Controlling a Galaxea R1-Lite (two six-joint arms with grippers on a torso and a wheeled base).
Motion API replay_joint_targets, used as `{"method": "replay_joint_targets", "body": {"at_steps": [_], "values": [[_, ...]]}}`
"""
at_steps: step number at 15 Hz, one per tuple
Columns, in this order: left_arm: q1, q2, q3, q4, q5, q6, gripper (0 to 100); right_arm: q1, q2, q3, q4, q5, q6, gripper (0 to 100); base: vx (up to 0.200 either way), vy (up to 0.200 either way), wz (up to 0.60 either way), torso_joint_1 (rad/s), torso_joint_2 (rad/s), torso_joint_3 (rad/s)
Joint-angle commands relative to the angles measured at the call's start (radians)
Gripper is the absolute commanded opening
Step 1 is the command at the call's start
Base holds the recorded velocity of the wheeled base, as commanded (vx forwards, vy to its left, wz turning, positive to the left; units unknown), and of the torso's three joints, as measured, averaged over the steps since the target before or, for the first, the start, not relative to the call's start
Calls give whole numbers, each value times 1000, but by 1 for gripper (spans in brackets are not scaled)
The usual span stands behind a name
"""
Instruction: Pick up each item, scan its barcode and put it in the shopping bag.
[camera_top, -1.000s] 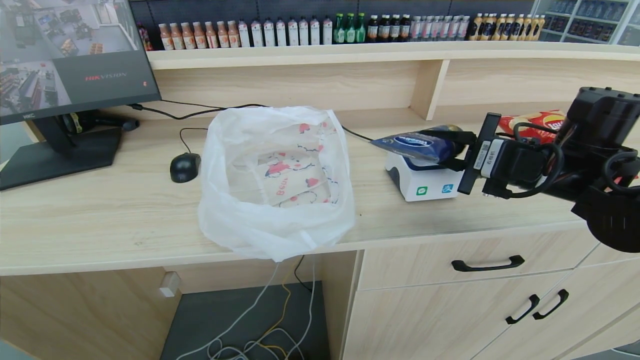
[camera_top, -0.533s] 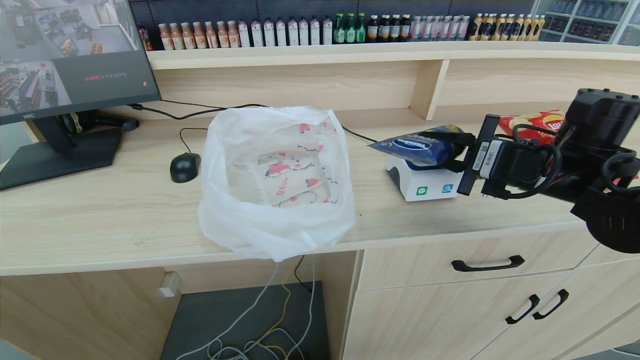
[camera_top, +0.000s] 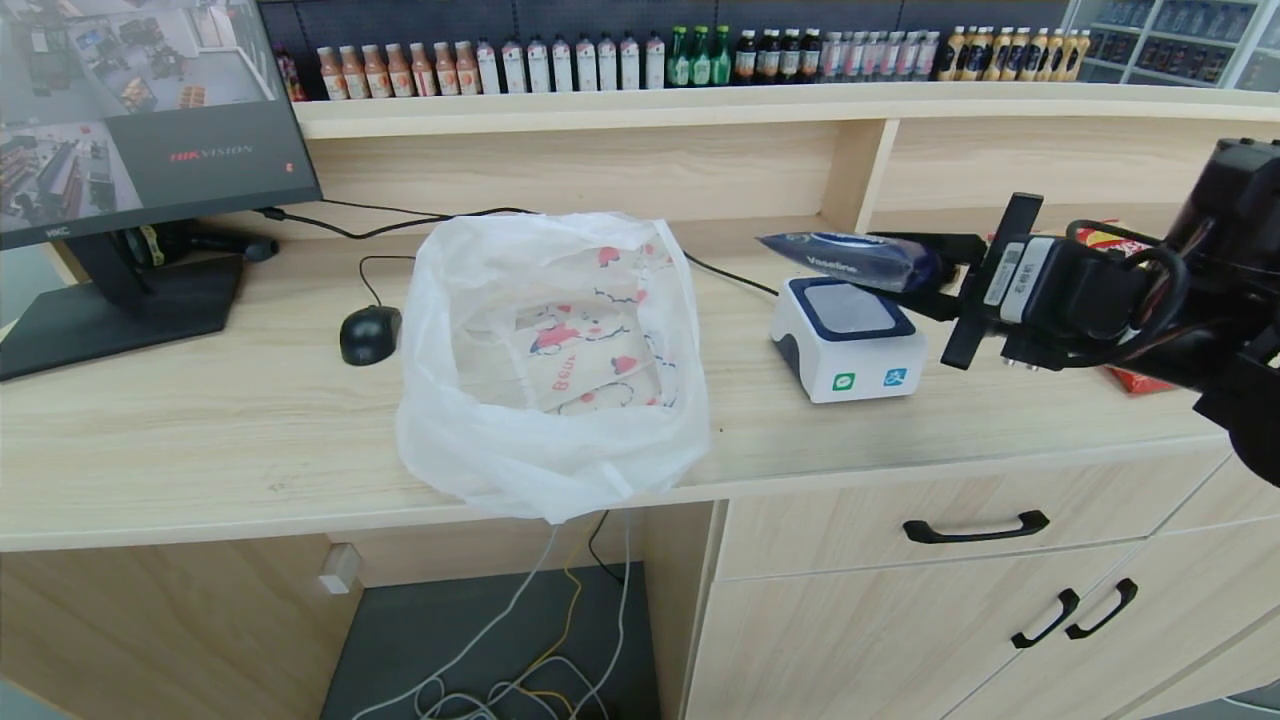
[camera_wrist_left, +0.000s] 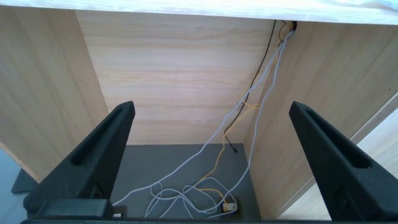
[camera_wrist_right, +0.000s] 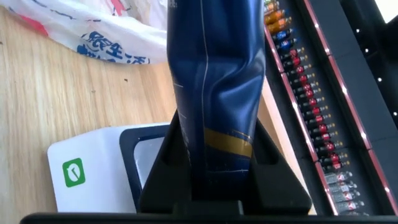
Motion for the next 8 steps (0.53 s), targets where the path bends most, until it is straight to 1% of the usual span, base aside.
{"method": "replay_joint_targets", "body": {"at_steps": [1,5,8], "values": [[1,0,0,0,0,0,100,19,-52,-8,-2,-3,36,0,0,0,0,0,0,0],[1,0,0,0,0,0,100,51,-95,-3,-9,-32,157,0,0,0,0,0,0,0],[1,0,0,0,0,0,100,54,-118,15,-78,-32,282,0,0,0,0,0,0,0]]}}
